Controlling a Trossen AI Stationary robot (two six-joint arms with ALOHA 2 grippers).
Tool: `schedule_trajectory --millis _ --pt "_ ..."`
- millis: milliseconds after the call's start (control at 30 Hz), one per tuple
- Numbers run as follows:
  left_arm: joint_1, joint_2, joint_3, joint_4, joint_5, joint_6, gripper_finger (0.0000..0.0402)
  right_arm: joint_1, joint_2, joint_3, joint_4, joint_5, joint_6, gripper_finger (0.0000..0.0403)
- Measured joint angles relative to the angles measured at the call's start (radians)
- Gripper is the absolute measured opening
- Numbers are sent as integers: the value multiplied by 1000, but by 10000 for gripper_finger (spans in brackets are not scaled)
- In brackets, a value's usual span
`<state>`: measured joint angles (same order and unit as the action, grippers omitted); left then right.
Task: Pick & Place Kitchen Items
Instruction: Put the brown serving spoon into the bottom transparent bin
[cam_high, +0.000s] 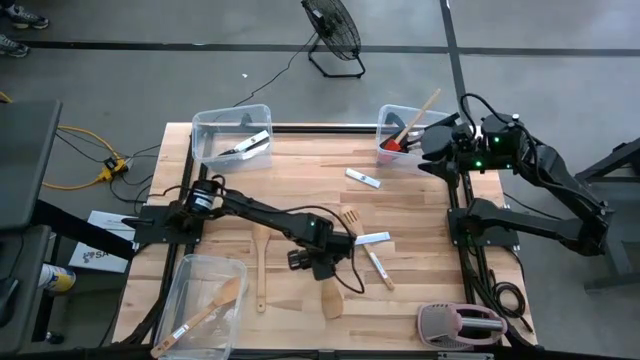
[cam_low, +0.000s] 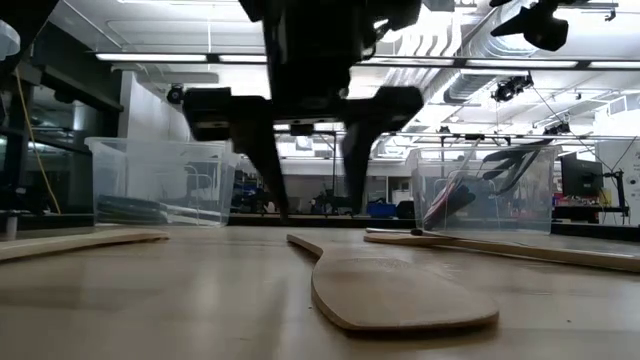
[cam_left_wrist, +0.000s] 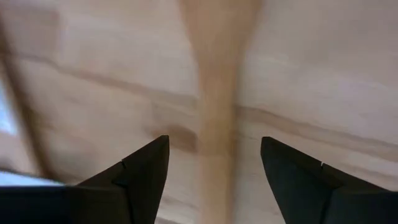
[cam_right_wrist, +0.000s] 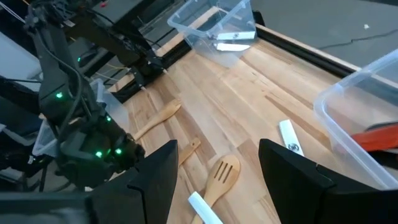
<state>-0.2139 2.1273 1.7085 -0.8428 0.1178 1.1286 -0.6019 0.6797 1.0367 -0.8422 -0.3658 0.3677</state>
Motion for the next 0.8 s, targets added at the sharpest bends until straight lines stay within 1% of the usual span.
schedule_trajectory --millis 67,133,267,333,400,500,600,800 --pt "-4 13 6 25 9 37 248 0 0 0 -7 10 2 215" --pt "-11 20 1 10 6 53 248 0 1 0 -11 12 2 215" --pt "-12 46 4 43 3 53 248 0 1 0 -25 25 6 215" --pt "-11 49 0 21 -4 48 248 0 1 0 -27 26 6 215" --pt "-10 62 5 52 -2 53 248 0 1 0 -26 27 6 215" --pt "-10 65 3 40 -4 45 246 0 3 0 -24 27 5 215" --pt "-9 69 3 39 4 45 228 0 3 0 -24 35 4 215" --pt "-9 69 -2 31 7 42 163 0 3 0 -23 46 2 215"
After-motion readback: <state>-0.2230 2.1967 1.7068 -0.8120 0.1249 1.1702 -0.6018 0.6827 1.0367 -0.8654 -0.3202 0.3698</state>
